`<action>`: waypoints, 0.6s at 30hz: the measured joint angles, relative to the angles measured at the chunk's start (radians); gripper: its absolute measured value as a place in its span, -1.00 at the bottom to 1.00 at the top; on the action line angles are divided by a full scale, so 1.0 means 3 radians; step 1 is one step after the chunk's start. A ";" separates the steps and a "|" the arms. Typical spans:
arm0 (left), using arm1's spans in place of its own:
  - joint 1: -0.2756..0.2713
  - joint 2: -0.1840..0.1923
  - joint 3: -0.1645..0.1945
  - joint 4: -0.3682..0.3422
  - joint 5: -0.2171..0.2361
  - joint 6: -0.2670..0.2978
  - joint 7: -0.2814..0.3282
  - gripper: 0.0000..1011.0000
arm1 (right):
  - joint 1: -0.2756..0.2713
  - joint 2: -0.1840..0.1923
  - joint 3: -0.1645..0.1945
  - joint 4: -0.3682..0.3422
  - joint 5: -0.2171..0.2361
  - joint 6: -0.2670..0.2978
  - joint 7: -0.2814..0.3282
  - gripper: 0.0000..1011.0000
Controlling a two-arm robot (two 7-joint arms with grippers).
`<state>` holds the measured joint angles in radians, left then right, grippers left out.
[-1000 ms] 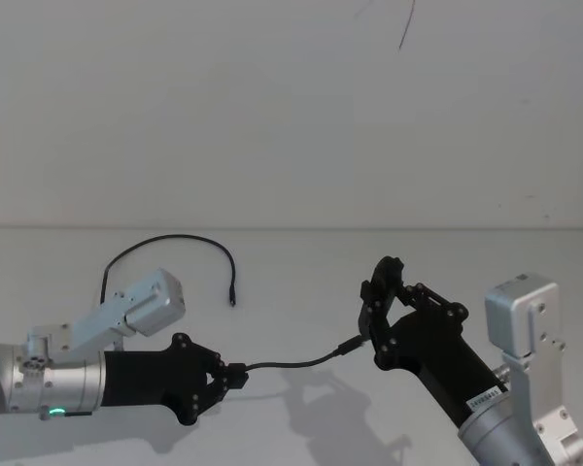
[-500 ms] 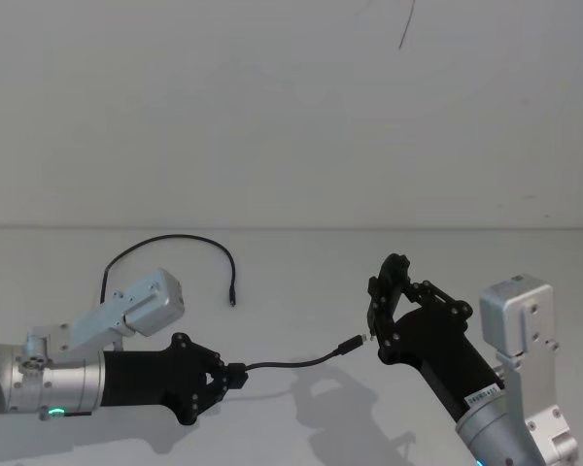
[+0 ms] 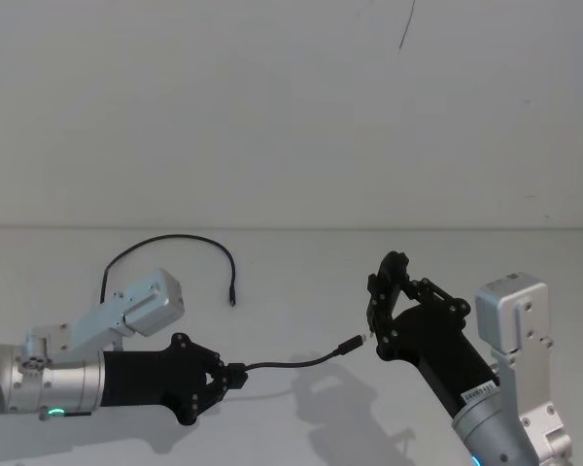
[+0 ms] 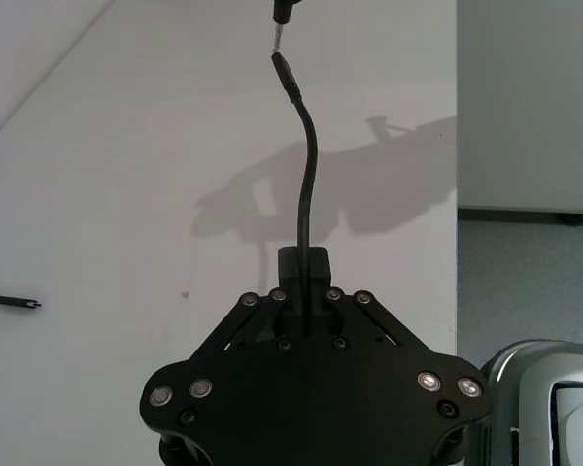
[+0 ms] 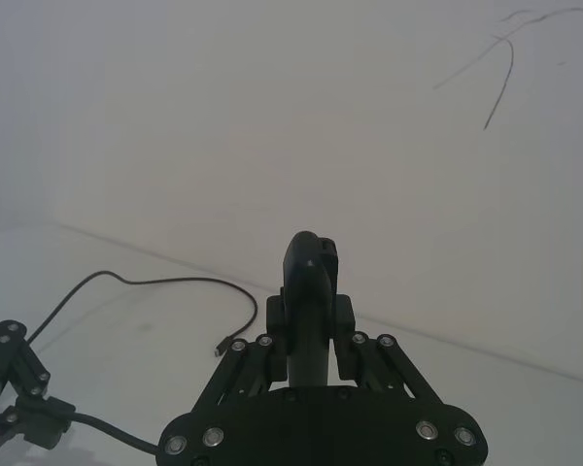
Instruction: Pick up the data cable with the one hand.
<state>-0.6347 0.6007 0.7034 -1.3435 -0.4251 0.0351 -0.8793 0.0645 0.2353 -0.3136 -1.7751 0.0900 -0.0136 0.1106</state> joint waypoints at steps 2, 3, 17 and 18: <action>0.0000 0.0000 0.0000 0.0000 0.0000 0.0000 0.0000 -0.92 | 0.0002 -0.0009 0.0005 0.0005 -0.0009 -0.0003 0.0000 -0.48; 0.0000 0.0000 0.0000 0.0000 0.0000 0.0000 0.0000 -0.92 | 0.0003 -0.0012 0.0007 0.0006 -0.0010 -0.0004 0.0000 -0.48; 0.0000 0.0000 0.0000 0.0000 0.0000 0.0000 0.0000 -0.92 | -0.0005 -0.0059 0.0040 0.0015 -0.0028 0.0005 0.0011 -0.48; 0.0000 0.0000 0.0000 0.0000 0.0000 0.0000 0.0000 -0.92 | -0.0007 -0.0062 0.0042 0.0016 -0.0028 0.0007 0.0013 -0.48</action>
<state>-0.6347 0.6007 0.7034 -1.3433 -0.4250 0.0352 -0.8793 0.0625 0.2165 -0.3009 -1.7704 0.0816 -0.0116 0.1144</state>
